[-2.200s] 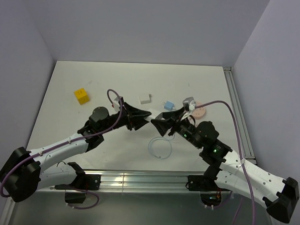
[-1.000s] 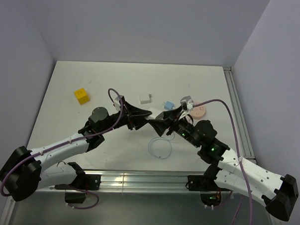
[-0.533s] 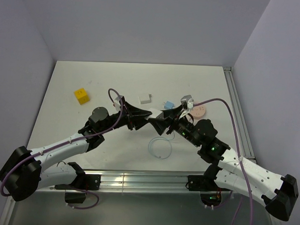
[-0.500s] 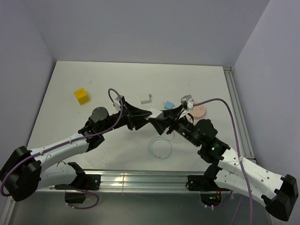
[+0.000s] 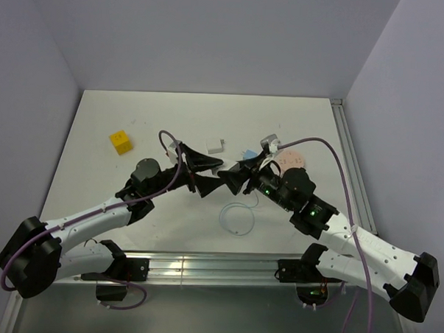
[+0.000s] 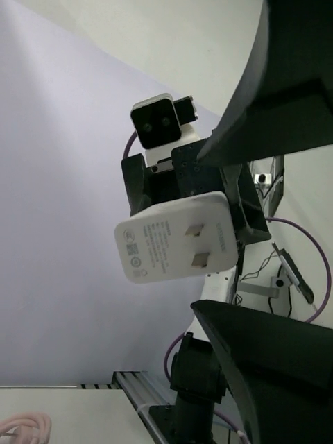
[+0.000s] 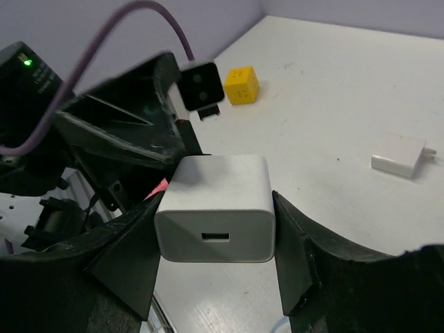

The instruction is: Insert the plug

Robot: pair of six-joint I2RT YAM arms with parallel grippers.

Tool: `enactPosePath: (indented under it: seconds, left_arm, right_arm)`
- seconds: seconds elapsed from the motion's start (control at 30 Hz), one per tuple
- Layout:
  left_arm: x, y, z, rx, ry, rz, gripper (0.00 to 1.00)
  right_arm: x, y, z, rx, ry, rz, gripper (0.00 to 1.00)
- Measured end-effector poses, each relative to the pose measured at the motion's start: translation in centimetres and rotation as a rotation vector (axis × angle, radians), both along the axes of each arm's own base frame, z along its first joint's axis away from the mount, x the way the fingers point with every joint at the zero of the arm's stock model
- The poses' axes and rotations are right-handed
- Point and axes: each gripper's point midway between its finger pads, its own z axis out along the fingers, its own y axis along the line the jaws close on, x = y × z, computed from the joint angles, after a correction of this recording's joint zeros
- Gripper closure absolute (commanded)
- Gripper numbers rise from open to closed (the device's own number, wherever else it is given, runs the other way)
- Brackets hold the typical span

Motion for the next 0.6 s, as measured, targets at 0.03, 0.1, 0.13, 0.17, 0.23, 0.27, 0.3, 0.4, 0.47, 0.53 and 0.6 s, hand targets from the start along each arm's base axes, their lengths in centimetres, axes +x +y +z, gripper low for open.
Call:
enactPosePath:
  seconds: [0.03, 0.1, 0.13, 0.17, 0.23, 0.27, 0.3, 0.4, 0.47, 0.53, 0.6]
  left_arm:
    - [0.0, 0.0, -0.1, 0.010, -0.011, 0.001, 0.01]
    - [0.1, 0.2, -0.5, 0.034, -0.035, 0.013, 0.00]
    - [0.3, 0.4, -0.8, 0.050, -0.043, 0.025, 0.01]
    - [0.5, 0.8, -1.1, 0.067, -0.054, 0.039, 0.01]
    - [1.3, 1.6, -1.5, 0.101, -0.074, 0.079, 0.00]
    - [1.6, 2.0, -1.6, 0.115, -0.083, 0.099, 0.01]
    - [2.0, 2.6, -1.7, 0.136, -0.097, 0.124, 0.01]
    - [3.1, 4.2, -2.7, 0.213, -0.124, 0.193, 0.00]
    - [3.7, 5.3, -3.8, 0.288, -0.143, 0.240, 0.01]
    - [4.0, 5.9, -4.8, 0.354, -0.161, 0.265, 0.03]
    - [4.1, 6.5, -5.6, 0.411, -0.190, 0.282, 0.06]
  right_arm:
    - [0.1, 0.0, -0.2, -0.013, 0.011, -0.004, 1.00]
    - [0.2, -0.3, -1.0, -0.041, 0.037, -0.018, 1.00]
    - [0.3, -0.7, -1.5, -0.058, 0.053, -0.028, 1.00]
    - [0.4, -1.2, -2.1, -0.078, 0.072, -0.046, 1.00]
    - [0.8, -2.3, -3.2, -0.111, 0.107, -0.089, 1.00]
    - [1.1, -3.1, -3.7, -0.124, 0.128, -0.119, 1.00]
    - [1.4, -3.8, -4.2, -0.140, 0.150, -0.151, 1.00]
    - [3.2, -7.1, -6.0, -0.214, 0.255, -0.294, 1.00]
    - [4.7, -9.5, -6.6, -0.254, 0.315, -0.391, 1.00]
    - [6.5, -12.5, -7.2, -0.308, 0.392, -0.507, 1.00]
    - [8.0, -15.1, -7.4, -0.347, 0.448, -0.594, 1.00]
